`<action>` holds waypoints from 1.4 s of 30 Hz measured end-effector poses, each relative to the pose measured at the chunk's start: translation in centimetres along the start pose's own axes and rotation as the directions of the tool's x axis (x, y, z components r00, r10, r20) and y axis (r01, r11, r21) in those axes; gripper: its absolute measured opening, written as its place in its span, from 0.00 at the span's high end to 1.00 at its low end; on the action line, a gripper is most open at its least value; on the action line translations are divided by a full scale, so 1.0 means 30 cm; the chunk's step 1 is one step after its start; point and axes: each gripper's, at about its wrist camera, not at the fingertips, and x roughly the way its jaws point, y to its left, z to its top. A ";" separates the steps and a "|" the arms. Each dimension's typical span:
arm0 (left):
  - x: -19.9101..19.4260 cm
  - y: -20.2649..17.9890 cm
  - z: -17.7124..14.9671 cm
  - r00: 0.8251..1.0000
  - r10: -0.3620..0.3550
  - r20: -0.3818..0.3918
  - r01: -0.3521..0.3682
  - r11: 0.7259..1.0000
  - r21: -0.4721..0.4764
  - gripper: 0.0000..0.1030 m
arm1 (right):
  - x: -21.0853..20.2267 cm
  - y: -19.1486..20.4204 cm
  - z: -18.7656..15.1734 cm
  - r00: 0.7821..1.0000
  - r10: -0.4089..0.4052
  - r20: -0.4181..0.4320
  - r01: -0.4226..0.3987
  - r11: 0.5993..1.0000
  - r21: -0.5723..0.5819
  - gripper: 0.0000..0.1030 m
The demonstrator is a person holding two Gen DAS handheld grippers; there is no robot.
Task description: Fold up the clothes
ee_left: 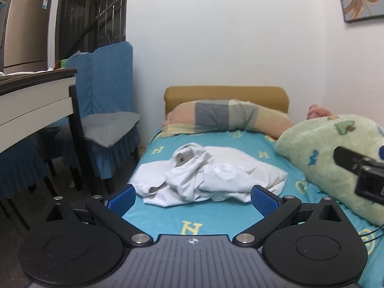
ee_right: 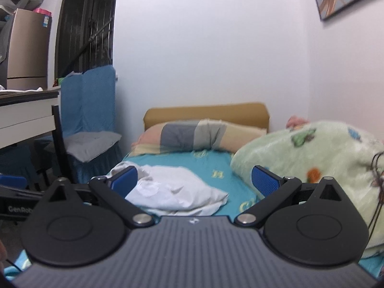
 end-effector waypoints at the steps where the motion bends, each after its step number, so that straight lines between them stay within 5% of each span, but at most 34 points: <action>1: -0.005 0.003 0.002 1.000 -0.013 0.009 0.013 1.000 -0.012 0.00 | -0.002 -0.002 0.000 1.000 0.000 0.006 0.000 1.000 0.002 0.00; 7: -0.015 0.037 0.014 0.998 -0.057 0.013 0.058 0.996 -0.069 0.00 | -0.009 -0.011 -0.005 1.000 0.007 0.028 -0.008 1.000 0.020 0.00; 15: -0.021 0.093 0.067 0.997 0.080 0.009 -0.080 0.996 0.031 0.00 | 0.064 0.028 -0.067 0.996 0.054 -0.077 -0.049 0.996 0.072 0.00; 19: -0.011 0.234 0.095 0.986 0.166 0.012 -0.165 0.982 -0.087 0.00 | 0.183 0.109 -0.088 0.982 0.102 -0.157 -0.090 0.992 0.082 0.05; 23: 0.015 0.385 0.100 0.961 0.276 -0.022 -0.274 0.938 -0.210 0.00 | 0.353 0.290 -0.121 0.961 0.168 -0.222 -0.168 0.986 0.017 0.17; 29: 0.052 0.545 0.063 0.958 0.276 -0.080 -0.284 0.877 -0.388 0.00 | 0.681 0.509 -0.210 0.935 0.148 -0.324 -0.160 0.987 -0.011 0.20; 32: 0.080 0.579 0.058 0.960 0.264 -0.094 -0.279 0.876 -0.394 0.00 | 0.825 0.567 -0.251 0.924 0.062 -0.378 -0.096 0.993 -0.072 0.42; 34: 0.093 0.584 0.058 0.958 0.270 -0.094 -0.285 0.876 -0.389 0.00 | 0.886 0.577 -0.261 0.918 0.022 -0.397 -0.061 0.994 -0.087 0.84; 37: 0.118 0.569 0.061 0.961 0.258 -0.098 -0.276 0.880 -0.387 0.00 | 0.813 0.503 -0.196 0.945 0.058 -0.322 -0.086 0.994 -0.072 0.95; 42: 0.124 0.496 0.063 0.980 0.182 -0.074 -0.197 0.930 -0.312 0.00 | 0.593 0.337 -0.019 0.982 0.070 -0.174 -0.090 0.990 -0.111 0.95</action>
